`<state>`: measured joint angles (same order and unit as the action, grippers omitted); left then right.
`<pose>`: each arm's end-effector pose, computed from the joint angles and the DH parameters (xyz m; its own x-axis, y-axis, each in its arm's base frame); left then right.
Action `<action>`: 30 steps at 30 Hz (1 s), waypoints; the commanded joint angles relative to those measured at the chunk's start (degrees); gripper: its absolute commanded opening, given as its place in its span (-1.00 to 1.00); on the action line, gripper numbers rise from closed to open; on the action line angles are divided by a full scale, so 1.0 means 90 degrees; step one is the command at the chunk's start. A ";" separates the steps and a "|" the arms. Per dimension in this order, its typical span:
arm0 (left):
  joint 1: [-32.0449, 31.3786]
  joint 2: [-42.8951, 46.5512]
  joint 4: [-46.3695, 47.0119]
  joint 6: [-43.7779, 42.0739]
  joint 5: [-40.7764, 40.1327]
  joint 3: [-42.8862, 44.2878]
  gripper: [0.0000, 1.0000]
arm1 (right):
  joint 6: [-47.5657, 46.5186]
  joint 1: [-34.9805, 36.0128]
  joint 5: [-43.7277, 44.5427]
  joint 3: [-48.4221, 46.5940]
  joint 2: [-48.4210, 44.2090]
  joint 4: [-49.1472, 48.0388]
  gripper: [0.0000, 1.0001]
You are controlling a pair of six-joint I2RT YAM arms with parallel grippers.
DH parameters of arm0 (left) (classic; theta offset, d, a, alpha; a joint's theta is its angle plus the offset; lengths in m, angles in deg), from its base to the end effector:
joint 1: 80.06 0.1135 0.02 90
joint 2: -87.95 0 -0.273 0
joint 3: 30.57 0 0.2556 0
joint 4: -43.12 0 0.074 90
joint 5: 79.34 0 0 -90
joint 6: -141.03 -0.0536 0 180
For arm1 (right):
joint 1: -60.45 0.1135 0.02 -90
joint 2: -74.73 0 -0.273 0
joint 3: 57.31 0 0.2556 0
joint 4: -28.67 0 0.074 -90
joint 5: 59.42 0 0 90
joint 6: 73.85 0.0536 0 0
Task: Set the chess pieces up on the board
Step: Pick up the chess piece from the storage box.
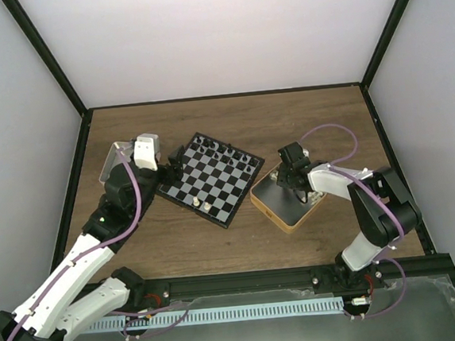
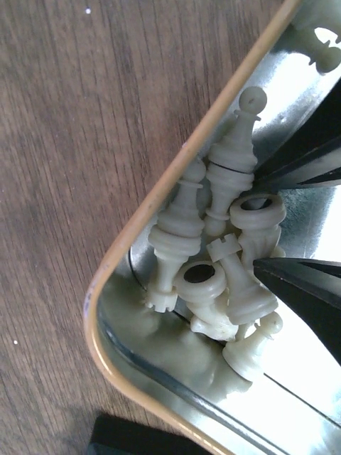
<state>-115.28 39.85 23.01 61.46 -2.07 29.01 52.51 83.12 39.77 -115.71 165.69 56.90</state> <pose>0.1808 -0.1132 0.3486 -0.1902 -0.0819 -0.9783 0.3560 0.9229 -0.1465 0.2819 0.1085 0.1381 -0.8315 0.2869 -0.4756 0.2290 0.9572 0.1771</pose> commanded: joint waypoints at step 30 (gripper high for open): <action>0.0027 -0.0114 0.0097 0.0050 0.0079 -0.0026 0.55 | -0.1505 -0.0041 -0.0726 -0.0317 0.0113 -0.0365 -0.45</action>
<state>-115.28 38.80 23.01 61.51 -1.72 29.01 41.84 83.08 32.97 -116.56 165.40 54.08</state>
